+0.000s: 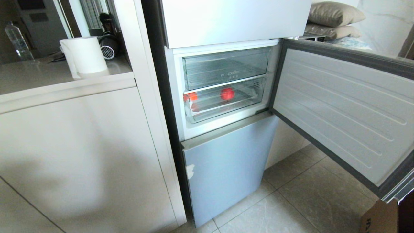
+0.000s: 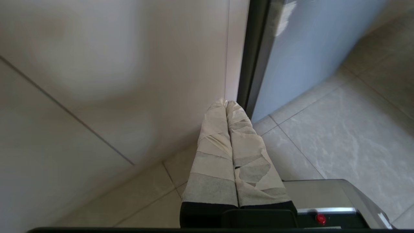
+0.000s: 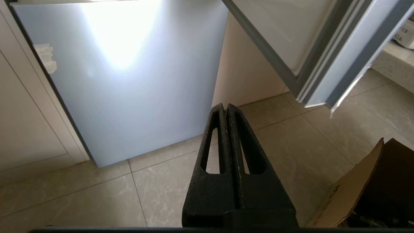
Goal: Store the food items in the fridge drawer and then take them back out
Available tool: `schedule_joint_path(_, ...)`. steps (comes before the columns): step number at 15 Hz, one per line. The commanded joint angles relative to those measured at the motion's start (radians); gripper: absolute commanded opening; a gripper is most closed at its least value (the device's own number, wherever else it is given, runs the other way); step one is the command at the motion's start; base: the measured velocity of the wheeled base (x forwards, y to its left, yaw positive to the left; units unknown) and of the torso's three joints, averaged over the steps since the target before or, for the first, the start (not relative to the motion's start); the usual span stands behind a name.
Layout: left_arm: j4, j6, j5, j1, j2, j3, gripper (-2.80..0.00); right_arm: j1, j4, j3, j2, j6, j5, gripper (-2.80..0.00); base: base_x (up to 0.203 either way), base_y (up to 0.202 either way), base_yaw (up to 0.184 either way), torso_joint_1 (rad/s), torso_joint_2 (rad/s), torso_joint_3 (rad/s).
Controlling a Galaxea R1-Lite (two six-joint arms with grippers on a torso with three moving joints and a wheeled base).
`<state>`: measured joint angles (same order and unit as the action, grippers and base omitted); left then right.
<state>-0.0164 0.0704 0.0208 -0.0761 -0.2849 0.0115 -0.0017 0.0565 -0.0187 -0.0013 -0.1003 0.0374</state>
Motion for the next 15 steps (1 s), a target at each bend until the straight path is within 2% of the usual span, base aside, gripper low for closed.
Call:
schedule_joint_path(1, -0.040, 0.009, 0.008, 0.067, 0.017, 0.005, -2.80, -0.001, -0.004, 0.002, 0.001, -0.004, 0.000, -2.80, 0.000, 0.000, 0.000, 0.000, 0.00, 0.000)
schedule_joint_path(2, -0.041, 0.015, 0.012, 0.115, 0.023, 0.007, -2.80, 0.000, -0.020, 0.009, 0.001, -0.013, 0.004, -2.80, 0.000, 0.000, 0.000, 0.000, 0.00, 0.000)
schedule_joint_path(4, -0.015, 0.034, 0.013, 0.118, 0.039, -0.005, -2.80, 0.000, -0.054, 0.015, 0.001, -0.030, 0.004, -2.80, 0.000, 0.000, 0.000, 0.000, 0.00, 0.000)
schedule_joint_path(7, -0.002, 0.062, 0.013, 0.089, 0.233, -0.009, -2.80, 0.001, -0.043, -0.107, 0.051, 0.029, 0.013, -2.80, 0.000, 0.000, 0.000, 0.000, 0.00, 0.000)
schedule_joint_path(9, 0.002, 0.085, 0.012, 0.080, 0.300, -0.010, -2.80, 0.003, -0.034, -0.198, 0.213, 0.099, 0.029, -2.80, 0.000, 0.000, 0.000, 0.000, 0.00, 0.000)
schedule_joint_path(10, 0.003, 0.058, 0.009, 0.076, 0.291, -0.011, -2.80, 0.004, -0.032, -0.243, 0.294, 0.128, 0.039, -2.80, 0.000, 0.000, 0.000, 0.000, 0.00, 0.000)
schedule_joint_path(11, 0.005, -0.016, -0.006, 0.074, 0.286, -0.011, -2.80, 0.004, -0.033, -0.286, 0.390, 0.147, 0.056, -2.80, 0.000, 0.000, 0.000, 0.000, 0.00, 0.000)
schedule_joint_path(12, 0.008, -0.060, -0.023, 0.073, 0.284, -0.011, -2.80, 0.005, -0.042, -0.324, 0.485, 0.161, 0.072, -2.80, 0.000, 0.000, 0.000, 0.000, 0.00, 0.000)
schedule_joint_path(15, 0.009, -0.060, -0.024, 0.073, 0.283, -0.011, -2.80, 0.005, -0.157, -0.391, 0.732, 0.194, 0.099, -2.80, 0.000, 0.000, 0.000, 0.000, 0.00, 0.000)
